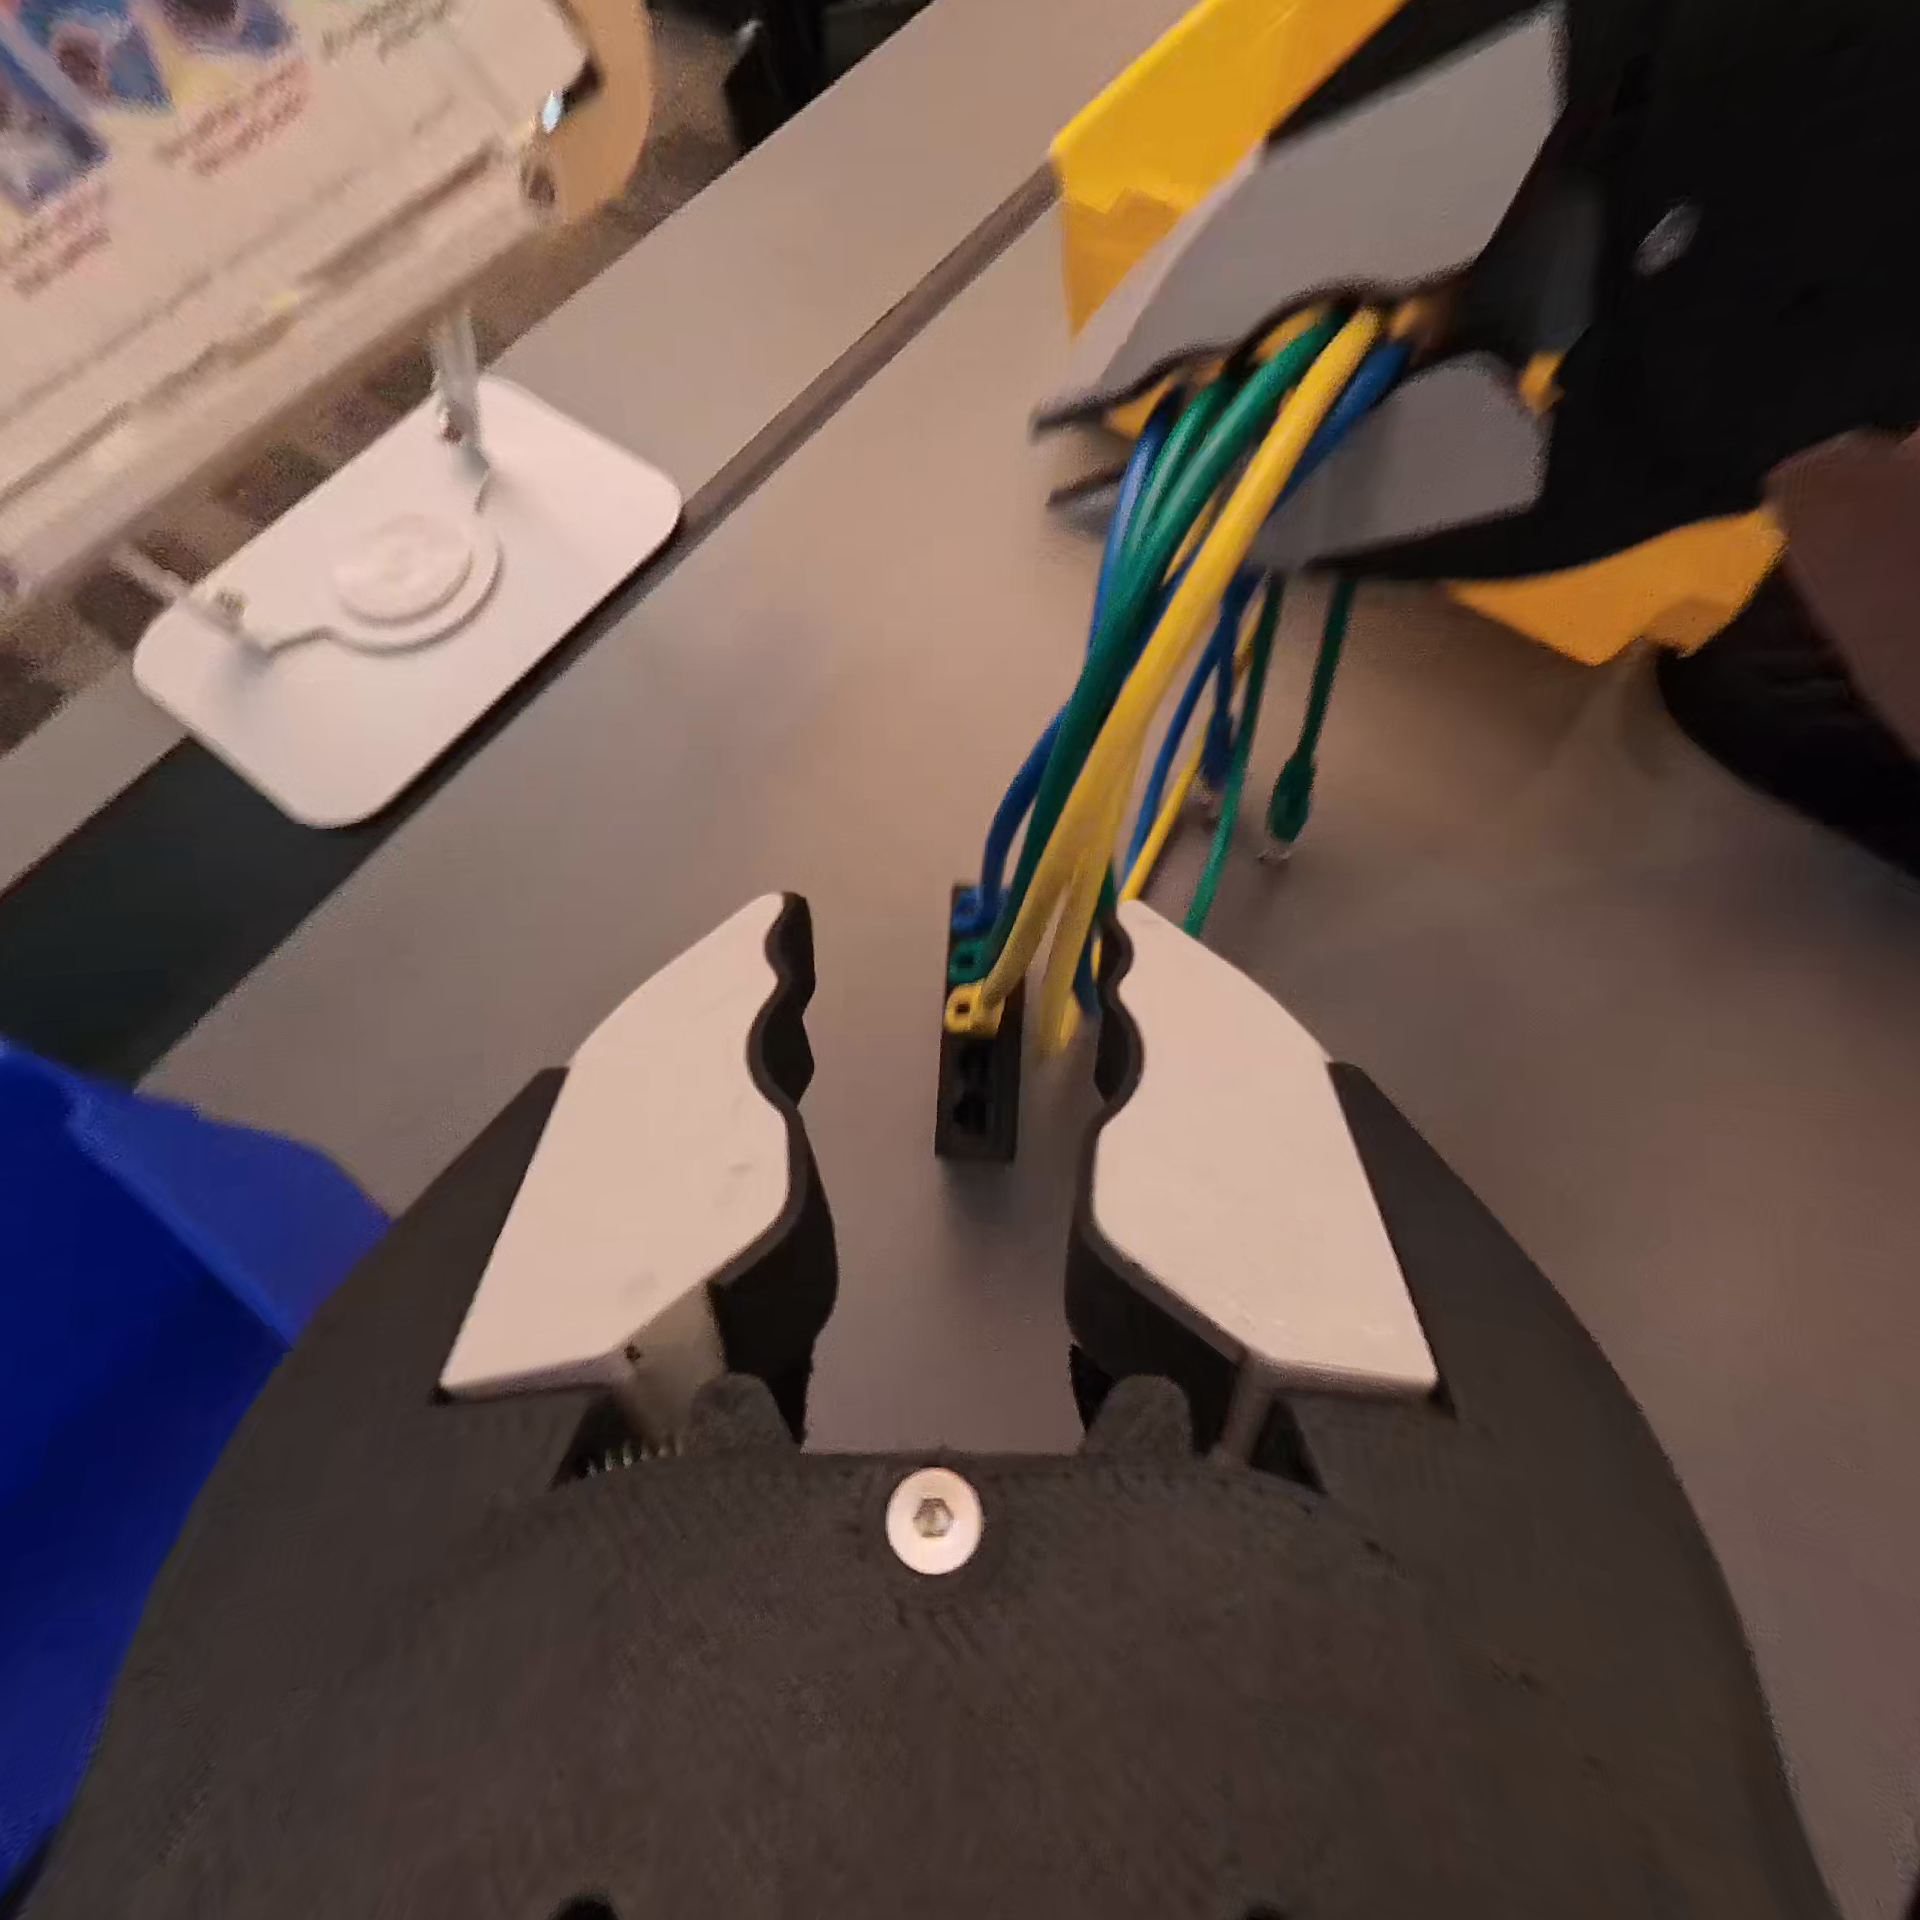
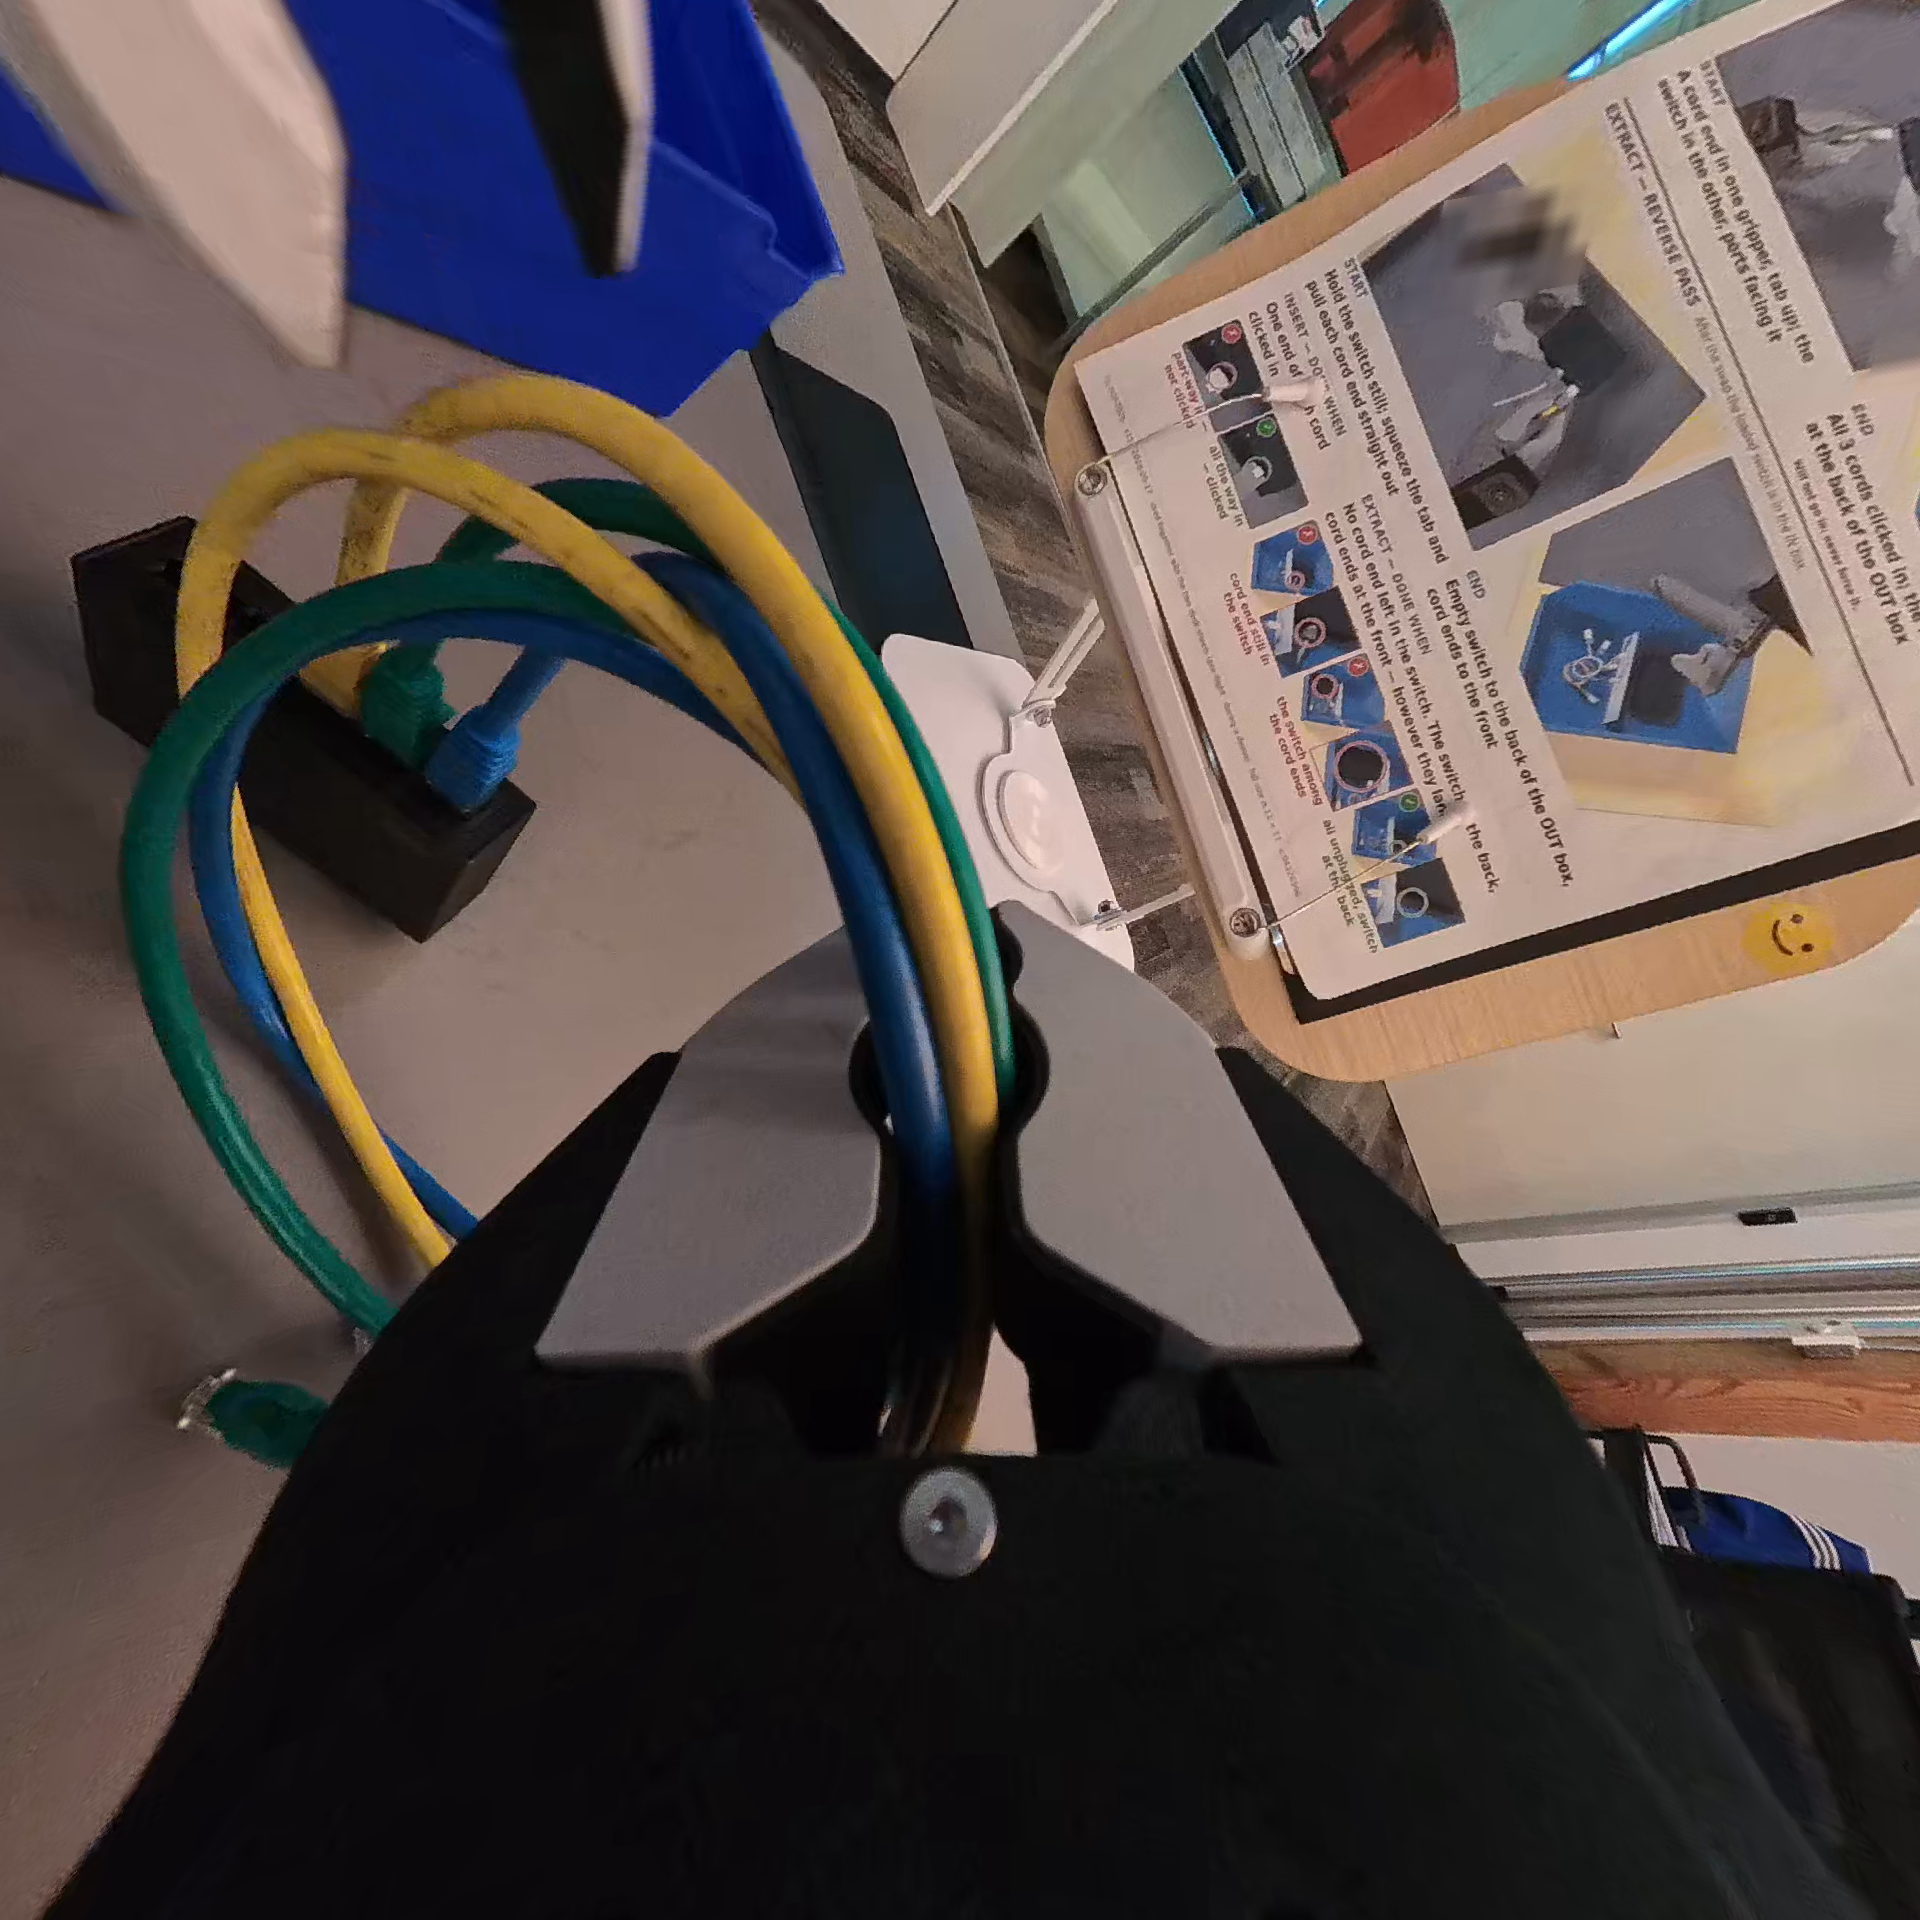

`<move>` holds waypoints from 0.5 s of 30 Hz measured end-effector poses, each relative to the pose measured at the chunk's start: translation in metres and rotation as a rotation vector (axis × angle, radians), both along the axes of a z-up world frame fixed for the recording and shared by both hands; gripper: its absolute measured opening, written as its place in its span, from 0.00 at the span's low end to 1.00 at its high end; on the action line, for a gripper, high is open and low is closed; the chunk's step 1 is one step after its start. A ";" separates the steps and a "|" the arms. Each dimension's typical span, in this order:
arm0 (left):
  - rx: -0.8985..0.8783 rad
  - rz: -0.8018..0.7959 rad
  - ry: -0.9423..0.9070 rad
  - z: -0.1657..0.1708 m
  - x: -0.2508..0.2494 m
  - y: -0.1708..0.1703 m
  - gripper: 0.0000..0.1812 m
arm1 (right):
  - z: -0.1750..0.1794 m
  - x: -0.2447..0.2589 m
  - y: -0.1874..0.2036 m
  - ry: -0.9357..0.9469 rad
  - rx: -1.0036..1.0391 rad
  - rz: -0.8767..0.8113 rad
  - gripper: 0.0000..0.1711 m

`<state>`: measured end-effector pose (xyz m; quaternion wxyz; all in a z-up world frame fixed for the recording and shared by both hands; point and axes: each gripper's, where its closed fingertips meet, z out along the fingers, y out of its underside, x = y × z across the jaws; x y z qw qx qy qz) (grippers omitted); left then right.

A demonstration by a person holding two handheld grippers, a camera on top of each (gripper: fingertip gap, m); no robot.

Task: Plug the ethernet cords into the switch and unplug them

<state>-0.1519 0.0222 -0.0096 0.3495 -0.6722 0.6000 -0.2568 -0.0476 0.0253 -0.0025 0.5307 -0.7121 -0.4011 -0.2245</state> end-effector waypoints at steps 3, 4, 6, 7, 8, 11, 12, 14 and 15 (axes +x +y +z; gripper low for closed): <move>0.051 0.068 0.100 -0.044 -0.017 0.002 0.29 | 0.000 -0.001 -0.001 -0.009 0.005 0.035 0.08; 0.061 0.079 0.147 -0.059 -0.021 0.001 0.31 | -0.001 -0.001 -0.002 -0.007 0.000 0.037 0.08; 0.092 0.088 0.220 -0.084 -0.025 -0.001 0.32 | -0.001 -0.001 -0.003 -0.010 -0.008 0.037 0.08; 0.112 0.086 0.254 -0.094 -0.026 -0.001 0.31 | -0.002 -0.002 -0.003 -0.011 -0.012 0.042 0.08; 0.133 0.090 0.276 -0.102 -0.026 0.000 0.30 | -0.002 -0.002 -0.004 -0.016 -0.014 0.046 0.08; 0.175 0.113 0.314 -0.121 -0.024 0.006 0.25 | -0.003 -0.004 -0.006 -0.024 -0.020 0.069 0.08; 0.175 0.119 0.312 -0.125 -0.022 0.006 0.24 | -0.003 -0.004 -0.007 -0.028 -0.020 0.079 0.08; 0.150 0.121 0.286 -0.132 -0.014 0.005 0.22 | -0.004 -0.005 -0.008 -0.036 -0.023 0.094 0.08; 0.137 0.127 0.267 -0.135 -0.010 0.006 0.21 | -0.004 -0.006 -0.009 -0.038 -0.023 0.102 0.08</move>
